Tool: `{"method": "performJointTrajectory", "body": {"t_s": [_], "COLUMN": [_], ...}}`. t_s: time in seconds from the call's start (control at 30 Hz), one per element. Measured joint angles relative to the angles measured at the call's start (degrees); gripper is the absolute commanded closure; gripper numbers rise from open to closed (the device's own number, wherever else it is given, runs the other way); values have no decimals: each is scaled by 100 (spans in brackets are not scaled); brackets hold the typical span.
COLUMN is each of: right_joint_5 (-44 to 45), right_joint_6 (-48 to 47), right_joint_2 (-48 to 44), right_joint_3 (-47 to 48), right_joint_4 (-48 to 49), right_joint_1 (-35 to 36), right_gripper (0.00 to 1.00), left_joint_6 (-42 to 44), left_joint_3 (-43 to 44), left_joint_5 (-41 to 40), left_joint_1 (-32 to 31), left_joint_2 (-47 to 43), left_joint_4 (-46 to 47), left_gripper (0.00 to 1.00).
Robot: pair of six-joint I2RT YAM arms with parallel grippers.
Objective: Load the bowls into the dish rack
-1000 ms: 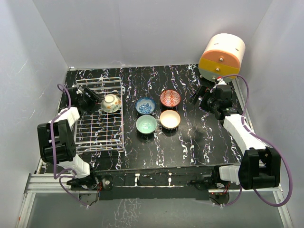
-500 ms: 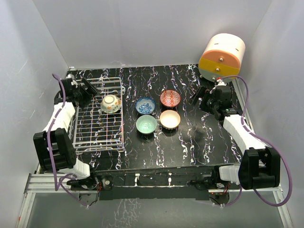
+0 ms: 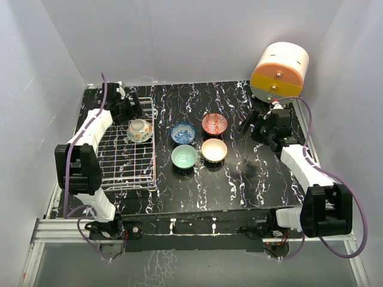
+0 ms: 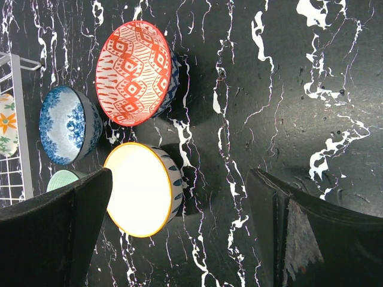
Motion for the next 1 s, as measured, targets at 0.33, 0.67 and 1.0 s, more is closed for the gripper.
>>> {"method": "performJointTrajectory", "body": {"t_s": [0.33,0.67,1.0], "right_joint_5": [-44,-83,-111], "right_joint_6": [-31,-87,-90], "right_joint_2": [74,79,76], "right_joint_3": [0,-13,-101], "right_joint_4": [0,7,46], "right_joint_1": [0,-48,-72], "right_gripper": [2,2,2], "left_joint_6": [240,328,428], "left_joint_3": [258,313,-87], "left_joint_5": [-817,-1486,-1836], "left_joint_1": [-540,-634,-809], "left_joint_2": [496,811,457], "left_joint_4": [-208,-243,-590], "left_gripper": [16,16,16]}}
